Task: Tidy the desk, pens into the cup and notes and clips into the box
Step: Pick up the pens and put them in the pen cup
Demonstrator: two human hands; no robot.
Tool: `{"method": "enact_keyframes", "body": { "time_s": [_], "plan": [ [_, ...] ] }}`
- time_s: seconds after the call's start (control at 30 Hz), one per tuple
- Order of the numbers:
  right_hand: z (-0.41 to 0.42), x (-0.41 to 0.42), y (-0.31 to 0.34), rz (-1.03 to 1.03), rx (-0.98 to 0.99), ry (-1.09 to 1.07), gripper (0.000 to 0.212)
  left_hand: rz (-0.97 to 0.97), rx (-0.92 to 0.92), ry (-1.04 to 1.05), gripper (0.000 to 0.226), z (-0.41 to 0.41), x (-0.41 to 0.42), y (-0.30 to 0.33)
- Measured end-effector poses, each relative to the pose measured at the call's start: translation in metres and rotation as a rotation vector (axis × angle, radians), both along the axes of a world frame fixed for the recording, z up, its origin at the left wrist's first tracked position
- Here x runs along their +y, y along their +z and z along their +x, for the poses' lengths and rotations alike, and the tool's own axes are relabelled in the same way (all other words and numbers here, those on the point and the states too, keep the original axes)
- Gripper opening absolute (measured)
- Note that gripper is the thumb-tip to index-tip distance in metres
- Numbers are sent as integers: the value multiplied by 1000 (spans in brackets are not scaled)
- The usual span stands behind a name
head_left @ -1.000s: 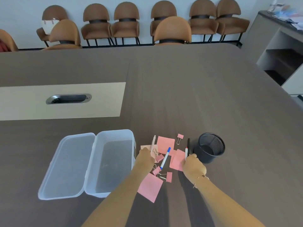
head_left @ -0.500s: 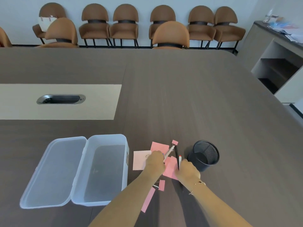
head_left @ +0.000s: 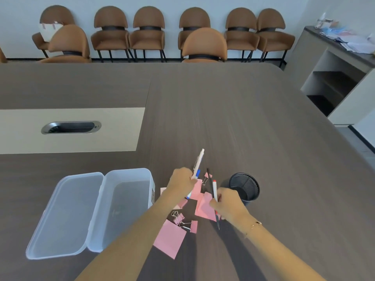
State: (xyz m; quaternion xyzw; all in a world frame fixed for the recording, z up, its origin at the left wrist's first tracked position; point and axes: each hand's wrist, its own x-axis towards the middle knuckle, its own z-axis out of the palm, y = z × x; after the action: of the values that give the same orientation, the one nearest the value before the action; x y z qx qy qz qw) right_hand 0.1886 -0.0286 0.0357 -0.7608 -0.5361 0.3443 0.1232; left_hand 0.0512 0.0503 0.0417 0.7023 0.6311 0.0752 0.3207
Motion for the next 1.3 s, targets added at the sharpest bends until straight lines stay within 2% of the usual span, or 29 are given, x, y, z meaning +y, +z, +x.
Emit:
{"method": "enact_keyframes", "body": {
  "time_s": [0.07,0.17,0.27,0.57,0.67,0.77,0.9,1.03,1.1,1.2,1.27,1.3],
  "plan": [
    [18,-5,27,99,35,-36,27,37,-121,9,28,6,2,25],
    [50,-8,68,234,64,-140,18,96,-338,-20,18,29,-2,58],
    [78,-6,89,307,92,-240,12,104,-455,-83,18,63,-9,68],
    [85,6,31,73,-54,-107,15,-34,-282,-180,17,104,-30,10],
    [81,9,23,65,-58,-113,17,-24,-309,-138,12,106,-28,4],
    [80,15,20,74,-102,-128,20,-8,-316,-132,17,108,-21,7],
    [83,18,17,23,-102,-120,19,-48,-218,-179,18,110,-17,7],
    [89,15,13,5,-93,-129,24,-58,-258,-145,8,106,-17,7],
    [91,13,17,33,-98,-164,23,-35,-336,-96,4,95,-16,11],
    [86,4,31,191,-147,-207,15,34,-381,25,25,62,-10,17],
    [72,-7,41,338,-164,-212,13,29,-296,63,25,31,-8,17],
    [63,-13,43,386,-158,-191,14,1,-189,46,24,16,-8,15]
  ]
}}
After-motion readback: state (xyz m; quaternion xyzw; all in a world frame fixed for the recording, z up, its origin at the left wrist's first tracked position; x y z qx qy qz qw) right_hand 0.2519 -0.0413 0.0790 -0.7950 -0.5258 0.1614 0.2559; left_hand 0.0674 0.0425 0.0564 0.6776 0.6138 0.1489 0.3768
